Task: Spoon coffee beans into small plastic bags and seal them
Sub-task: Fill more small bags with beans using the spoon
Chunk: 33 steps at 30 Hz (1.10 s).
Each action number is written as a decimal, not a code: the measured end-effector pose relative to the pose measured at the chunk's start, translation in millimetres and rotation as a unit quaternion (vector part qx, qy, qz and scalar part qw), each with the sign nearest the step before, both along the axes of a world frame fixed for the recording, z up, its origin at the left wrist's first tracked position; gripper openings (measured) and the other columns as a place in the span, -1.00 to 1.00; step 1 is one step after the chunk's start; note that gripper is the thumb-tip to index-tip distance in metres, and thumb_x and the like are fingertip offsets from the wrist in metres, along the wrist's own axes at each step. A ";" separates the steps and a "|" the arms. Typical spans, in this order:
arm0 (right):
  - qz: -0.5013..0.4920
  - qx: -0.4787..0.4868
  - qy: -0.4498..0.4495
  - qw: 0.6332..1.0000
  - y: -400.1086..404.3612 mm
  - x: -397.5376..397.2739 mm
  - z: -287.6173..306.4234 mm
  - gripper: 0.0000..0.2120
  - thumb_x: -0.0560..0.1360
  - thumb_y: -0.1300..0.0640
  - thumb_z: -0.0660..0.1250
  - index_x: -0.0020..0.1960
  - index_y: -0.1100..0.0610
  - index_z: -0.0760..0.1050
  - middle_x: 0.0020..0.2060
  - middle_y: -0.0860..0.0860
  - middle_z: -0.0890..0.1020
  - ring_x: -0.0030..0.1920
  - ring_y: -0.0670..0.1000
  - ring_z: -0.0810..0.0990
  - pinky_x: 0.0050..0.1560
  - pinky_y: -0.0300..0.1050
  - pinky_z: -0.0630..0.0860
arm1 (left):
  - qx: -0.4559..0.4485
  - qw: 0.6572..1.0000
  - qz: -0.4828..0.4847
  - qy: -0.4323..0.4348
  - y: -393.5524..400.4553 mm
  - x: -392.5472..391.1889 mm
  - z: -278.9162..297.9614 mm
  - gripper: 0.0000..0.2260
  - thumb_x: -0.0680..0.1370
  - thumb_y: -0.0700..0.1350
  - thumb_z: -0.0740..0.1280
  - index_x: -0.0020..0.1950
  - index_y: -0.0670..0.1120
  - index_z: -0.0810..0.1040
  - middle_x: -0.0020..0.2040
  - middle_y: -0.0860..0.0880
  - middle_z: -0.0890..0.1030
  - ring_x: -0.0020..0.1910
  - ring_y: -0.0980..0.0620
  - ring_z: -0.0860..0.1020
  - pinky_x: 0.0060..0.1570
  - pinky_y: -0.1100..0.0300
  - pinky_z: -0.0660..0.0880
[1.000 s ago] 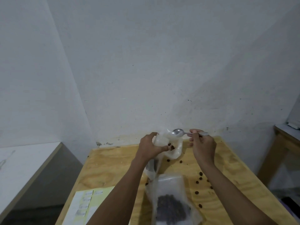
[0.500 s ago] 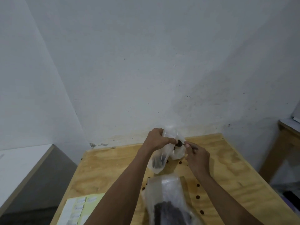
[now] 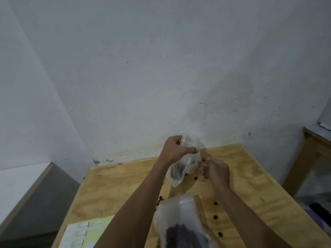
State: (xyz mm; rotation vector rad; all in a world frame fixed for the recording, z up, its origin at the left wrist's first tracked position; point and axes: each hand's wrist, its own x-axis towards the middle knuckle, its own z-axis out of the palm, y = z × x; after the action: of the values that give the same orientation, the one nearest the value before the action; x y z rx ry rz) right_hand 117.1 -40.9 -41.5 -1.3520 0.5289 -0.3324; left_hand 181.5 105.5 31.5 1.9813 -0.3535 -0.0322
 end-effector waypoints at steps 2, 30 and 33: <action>-0.003 0.028 0.013 1.000 -0.3 3.8 2.6 -0.82 0.61 0.23 0.28 -0.03 0.20 0.67 -0.24 0.11 0.75 -0.25 0.08 0.66 -0.16 0.02 0.63 | -0.003 1.000 -0.004 -0.002 -0.8 -1.3 -0.4 -0.73 0.34 -0.08 0.64 -0.01 -0.06 0.73 -0.09 0.05 0.74 -0.10 0.11 0.69 -0.10 0.19 0.63; -0.018 0.041 -0.074 0.996 -19.7 -16.3 78.4 -0.83 0.58 0.25 0.32 -0.06 0.30 0.66 -0.28 0.17 0.74 -0.32 0.07 0.67 -0.30 -0.08 0.61 | 0.209 0.972 0.048 -0.095 46.4 -45.8 -5.1 -0.18 0.31 0.10 0.64 0.49 -0.08 0.42 0.55 -0.11 0.28 0.53 -0.09 0.24 0.39 0.05 0.29; 0.039 -0.031 -0.085 0.995 -8.3 -24.1 82.6 -0.81 0.60 0.23 0.29 -0.08 0.27 0.66 -0.31 0.13 0.74 -0.30 0.06 0.69 -0.32 -0.09 0.62 | 0.203 0.972 0.041 -0.108 43.1 -50.6 -0.9 -0.18 0.32 0.09 0.64 0.50 -0.10 0.42 0.53 -0.12 0.31 0.52 -0.09 0.25 0.34 0.10 0.30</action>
State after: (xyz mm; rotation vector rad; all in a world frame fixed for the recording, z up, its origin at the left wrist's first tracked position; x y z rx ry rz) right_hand 92.9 -49.1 41.1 -1.3856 0.3249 -0.3980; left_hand 130.9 148.6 30.6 2.4126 -0.4303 0.1795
